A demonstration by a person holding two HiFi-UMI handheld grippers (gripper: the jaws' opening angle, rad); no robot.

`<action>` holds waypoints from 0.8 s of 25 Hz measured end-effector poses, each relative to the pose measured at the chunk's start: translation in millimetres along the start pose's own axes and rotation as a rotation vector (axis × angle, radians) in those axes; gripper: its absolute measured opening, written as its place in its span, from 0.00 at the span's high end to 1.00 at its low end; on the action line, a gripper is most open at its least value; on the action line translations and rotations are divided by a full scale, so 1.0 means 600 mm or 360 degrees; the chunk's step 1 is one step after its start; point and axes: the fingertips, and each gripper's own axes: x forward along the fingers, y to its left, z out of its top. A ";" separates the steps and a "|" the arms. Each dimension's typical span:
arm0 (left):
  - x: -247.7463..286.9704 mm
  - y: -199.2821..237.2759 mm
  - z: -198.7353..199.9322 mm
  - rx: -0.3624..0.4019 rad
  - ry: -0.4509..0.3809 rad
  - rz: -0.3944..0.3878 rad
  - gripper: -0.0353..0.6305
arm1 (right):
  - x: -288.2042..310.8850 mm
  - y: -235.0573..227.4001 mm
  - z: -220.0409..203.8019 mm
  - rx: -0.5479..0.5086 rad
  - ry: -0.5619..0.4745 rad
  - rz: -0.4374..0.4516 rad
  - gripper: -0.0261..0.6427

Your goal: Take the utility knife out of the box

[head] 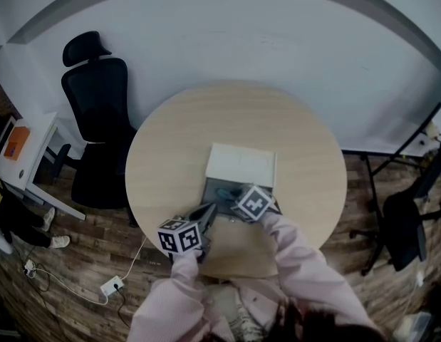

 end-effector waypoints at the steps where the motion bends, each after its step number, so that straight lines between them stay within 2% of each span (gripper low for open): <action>1: -0.001 -0.001 0.001 0.0004 -0.0002 -0.0001 0.94 | -0.003 0.000 0.003 0.0016 -0.0025 0.0002 0.77; 7: -0.006 -0.006 -0.001 0.0038 0.0012 -0.0004 0.94 | -0.010 -0.021 -0.009 0.0134 -0.0126 -0.0059 0.77; 20: -0.008 -0.021 0.001 0.0113 0.0016 -0.0023 0.94 | -0.071 0.002 0.026 0.0349 -0.0501 0.0039 0.77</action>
